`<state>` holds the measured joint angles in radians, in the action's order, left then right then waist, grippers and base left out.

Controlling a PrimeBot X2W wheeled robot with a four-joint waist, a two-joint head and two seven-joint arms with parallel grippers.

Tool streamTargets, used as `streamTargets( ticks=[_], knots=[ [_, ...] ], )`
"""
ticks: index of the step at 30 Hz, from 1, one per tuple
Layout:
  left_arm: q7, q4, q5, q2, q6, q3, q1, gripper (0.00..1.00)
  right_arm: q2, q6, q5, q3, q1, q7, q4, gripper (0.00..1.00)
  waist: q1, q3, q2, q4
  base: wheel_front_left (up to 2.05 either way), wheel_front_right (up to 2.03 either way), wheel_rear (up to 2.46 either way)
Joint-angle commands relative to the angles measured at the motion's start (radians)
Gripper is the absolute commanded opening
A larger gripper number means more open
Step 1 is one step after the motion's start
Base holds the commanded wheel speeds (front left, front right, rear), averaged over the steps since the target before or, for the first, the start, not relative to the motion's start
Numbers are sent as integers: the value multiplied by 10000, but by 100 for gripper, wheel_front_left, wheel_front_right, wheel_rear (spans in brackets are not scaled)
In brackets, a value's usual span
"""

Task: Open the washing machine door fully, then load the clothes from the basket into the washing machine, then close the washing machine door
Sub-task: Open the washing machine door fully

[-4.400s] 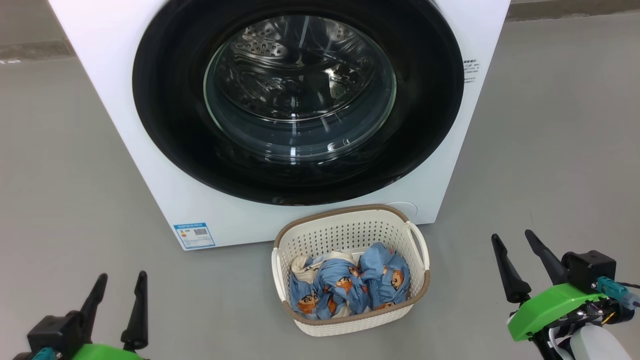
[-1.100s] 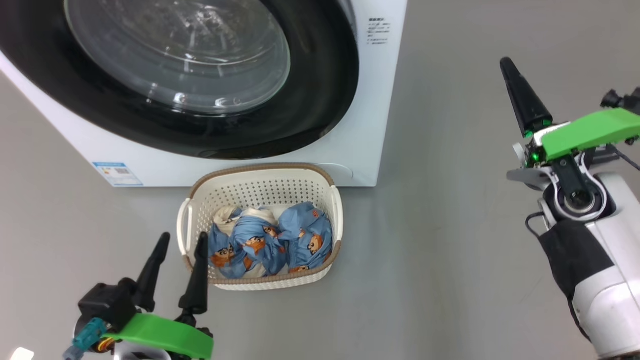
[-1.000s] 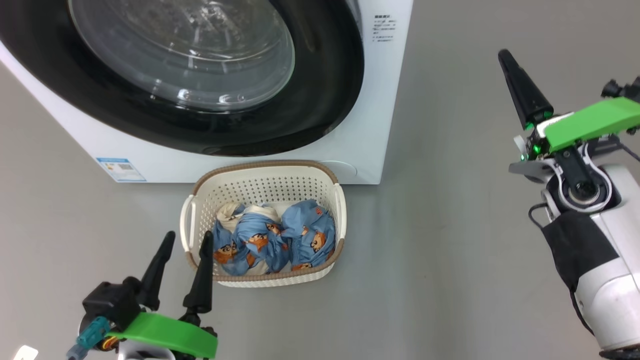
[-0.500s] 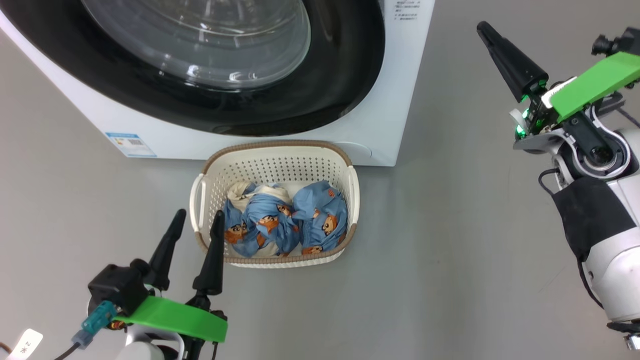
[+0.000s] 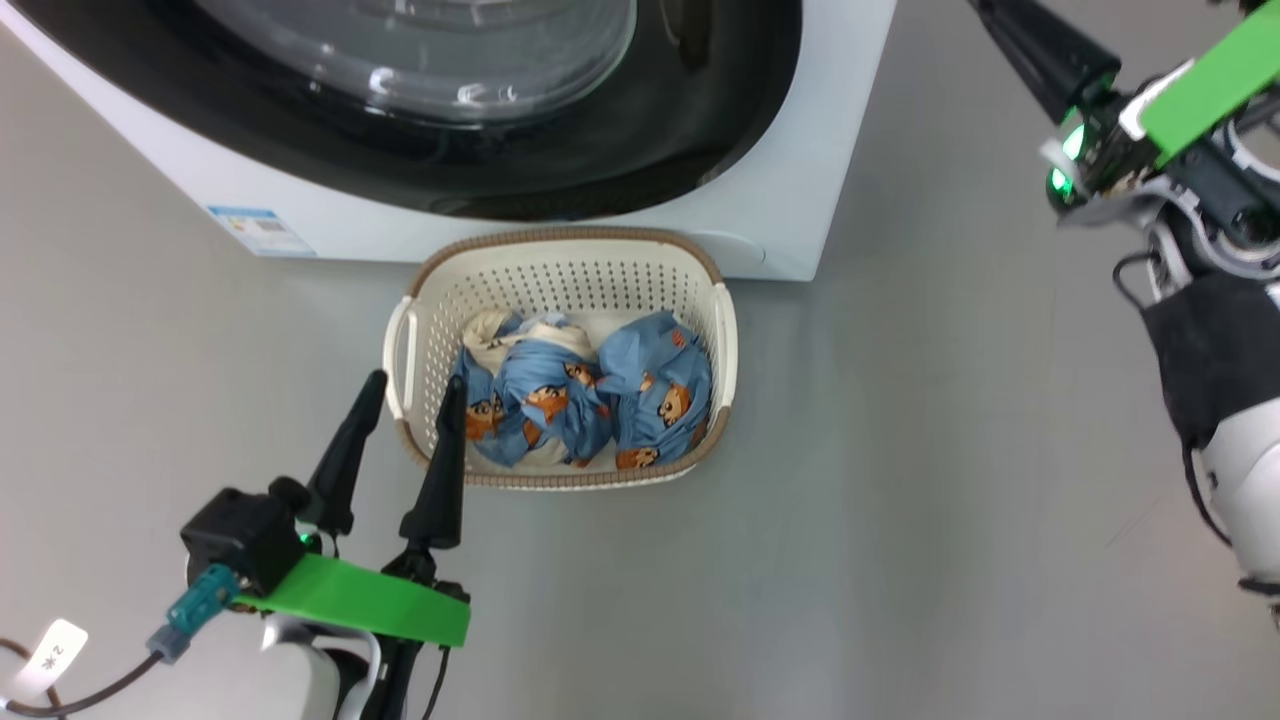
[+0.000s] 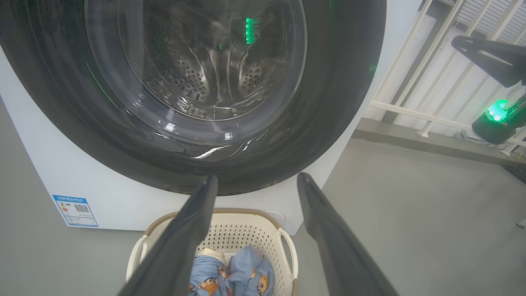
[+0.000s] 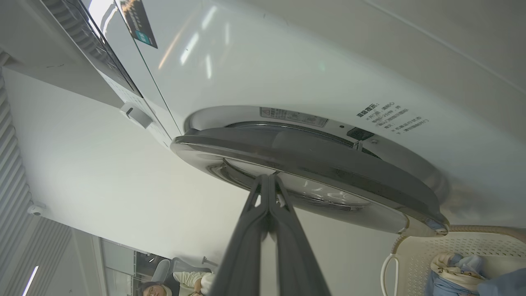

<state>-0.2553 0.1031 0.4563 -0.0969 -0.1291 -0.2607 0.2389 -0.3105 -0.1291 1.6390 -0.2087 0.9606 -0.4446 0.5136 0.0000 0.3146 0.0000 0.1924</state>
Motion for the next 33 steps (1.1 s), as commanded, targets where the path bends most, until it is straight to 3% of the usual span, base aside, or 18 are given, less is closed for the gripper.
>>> streamTargets(
  ticks=[1, 33],
  knots=[
    [-65, -315, 81, -163, -16, 262, 373, 100, 60, -16, 103, 11, 410, -192, -251, 0, 0, 281, 0, 108, 0, 0, 0],
    [-65, -747, 336, 19, -16, -395, 1362, 100, 25, -16, -877, -312, 3006, -970, 805, 0, 0, 2015, 0, 1089, 0, 0, 0]
  ],
)
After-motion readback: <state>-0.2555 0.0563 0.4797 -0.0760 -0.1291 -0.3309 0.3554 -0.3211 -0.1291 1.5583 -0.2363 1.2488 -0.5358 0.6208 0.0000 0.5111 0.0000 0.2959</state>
